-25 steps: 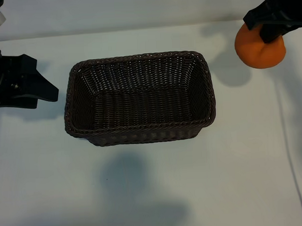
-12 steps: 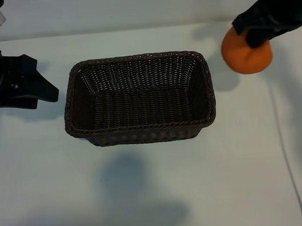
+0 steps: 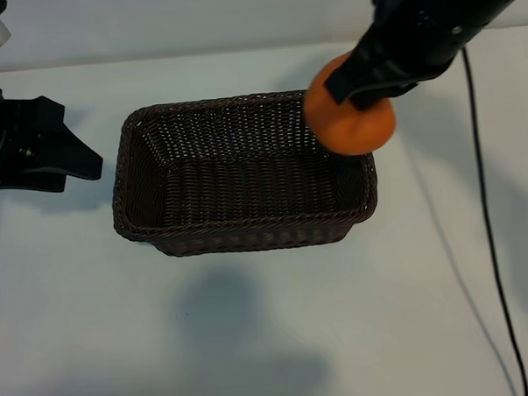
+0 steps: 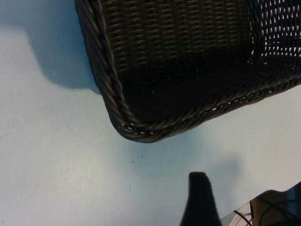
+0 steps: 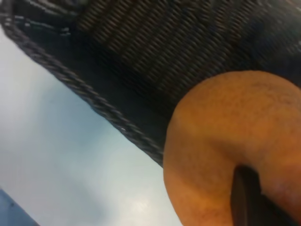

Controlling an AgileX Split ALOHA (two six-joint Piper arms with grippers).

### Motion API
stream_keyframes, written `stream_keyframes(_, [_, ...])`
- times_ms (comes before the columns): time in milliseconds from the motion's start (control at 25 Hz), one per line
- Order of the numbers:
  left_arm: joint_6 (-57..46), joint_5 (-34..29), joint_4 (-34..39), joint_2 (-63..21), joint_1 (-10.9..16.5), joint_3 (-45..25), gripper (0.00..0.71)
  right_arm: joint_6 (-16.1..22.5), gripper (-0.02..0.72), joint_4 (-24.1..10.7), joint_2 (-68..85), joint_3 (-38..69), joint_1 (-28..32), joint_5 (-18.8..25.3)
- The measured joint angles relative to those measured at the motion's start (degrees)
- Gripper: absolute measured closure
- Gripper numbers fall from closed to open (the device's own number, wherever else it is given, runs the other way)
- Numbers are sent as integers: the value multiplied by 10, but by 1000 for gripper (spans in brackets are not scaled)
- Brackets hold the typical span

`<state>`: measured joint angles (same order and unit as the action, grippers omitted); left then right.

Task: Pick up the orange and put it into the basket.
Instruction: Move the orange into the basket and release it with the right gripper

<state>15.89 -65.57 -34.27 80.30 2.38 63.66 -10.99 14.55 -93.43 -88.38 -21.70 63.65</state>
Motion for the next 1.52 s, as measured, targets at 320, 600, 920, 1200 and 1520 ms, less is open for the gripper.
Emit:
stream_keyframes(320, [2, -6, 0, 0, 0, 0, 168, 4, 656, 2, 0, 0, -45, -54])
stream_keyframes(600, [2, -6, 0, 0, 0, 0, 168, 4, 656, 20, 0, 0, -52, -99])
stream_keyframes(920, [2, -6, 0, 0, 0, 0, 168, 4, 656, 28, 0, 0, -57, -111])
stream_keyframes(1200, [2, -9, 0, 0, 0, 0, 168, 4, 656, 30, -2, 0, -85, -136])
stream_keyframes(1520, [2, -15, 0, 0, 0, 0, 168, 1, 656, 32, -54, 0, -115, -156])
